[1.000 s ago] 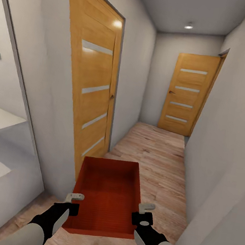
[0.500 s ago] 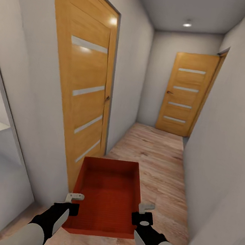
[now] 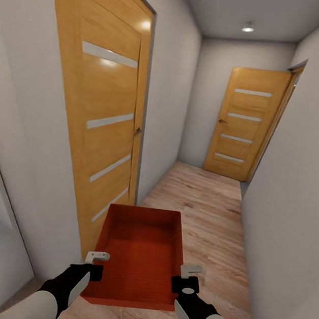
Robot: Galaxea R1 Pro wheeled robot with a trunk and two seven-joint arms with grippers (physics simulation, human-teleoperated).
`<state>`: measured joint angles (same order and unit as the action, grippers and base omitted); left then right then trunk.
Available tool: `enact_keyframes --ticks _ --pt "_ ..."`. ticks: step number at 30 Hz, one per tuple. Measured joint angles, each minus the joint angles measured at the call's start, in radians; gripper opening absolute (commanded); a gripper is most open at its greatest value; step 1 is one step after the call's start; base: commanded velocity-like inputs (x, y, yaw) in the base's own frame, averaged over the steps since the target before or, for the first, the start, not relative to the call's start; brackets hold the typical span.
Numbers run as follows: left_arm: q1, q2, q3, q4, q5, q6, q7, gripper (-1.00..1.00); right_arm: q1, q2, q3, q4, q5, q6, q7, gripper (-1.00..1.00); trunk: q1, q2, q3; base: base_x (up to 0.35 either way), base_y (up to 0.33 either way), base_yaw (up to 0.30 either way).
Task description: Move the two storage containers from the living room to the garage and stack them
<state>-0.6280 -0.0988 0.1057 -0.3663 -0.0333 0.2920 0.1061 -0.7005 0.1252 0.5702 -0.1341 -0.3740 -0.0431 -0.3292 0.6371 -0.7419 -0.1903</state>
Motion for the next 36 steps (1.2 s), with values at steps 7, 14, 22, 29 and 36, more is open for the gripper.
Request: enact_keyframes --ticks 7,14,22,29,36 --pt "0.000 0.000 0.000 0.000 0.000 0.000 0.000 -1.00 0.000 0.000 0.000 0.000 0.000 0.000 0.000 -1.00 0.000 0.000 0.000 0.322 0.000 0.000" --pt "0.000 0.000 0.000 0.000 0.000 0.000 0.000 -1.00 0.000 0.000 0.000 0.000 0.000 0.000 0.000 -1.00 0.000 0.000 0.000 0.322 0.000 -0.088" --pt "0.000 0.000 0.000 0.000 0.000 0.000 0.000 -1.00 0.000 0.000 0.000 0.000 0.000 0.000 0.000 -1.00 0.000 0.000 0.000 0.322 0.000 -0.170" --pt "0.000 0.000 0.000 0.000 0.000 0.000 0.000 -1.00 0.000 0.000 0.000 0.000 0.000 -0.001 0.000 -1.00 0.000 0.000 0.000 0.322 0.000 -0.173" --pt "0.000 0.000 -0.001 0.000 0.001 0.000 0.000 -1.00 0.000 0.000 0.000 0.000 0.000 0.000 0.000 -1.00 0.000 0.000 0.000 0.322 0.000 -0.171"
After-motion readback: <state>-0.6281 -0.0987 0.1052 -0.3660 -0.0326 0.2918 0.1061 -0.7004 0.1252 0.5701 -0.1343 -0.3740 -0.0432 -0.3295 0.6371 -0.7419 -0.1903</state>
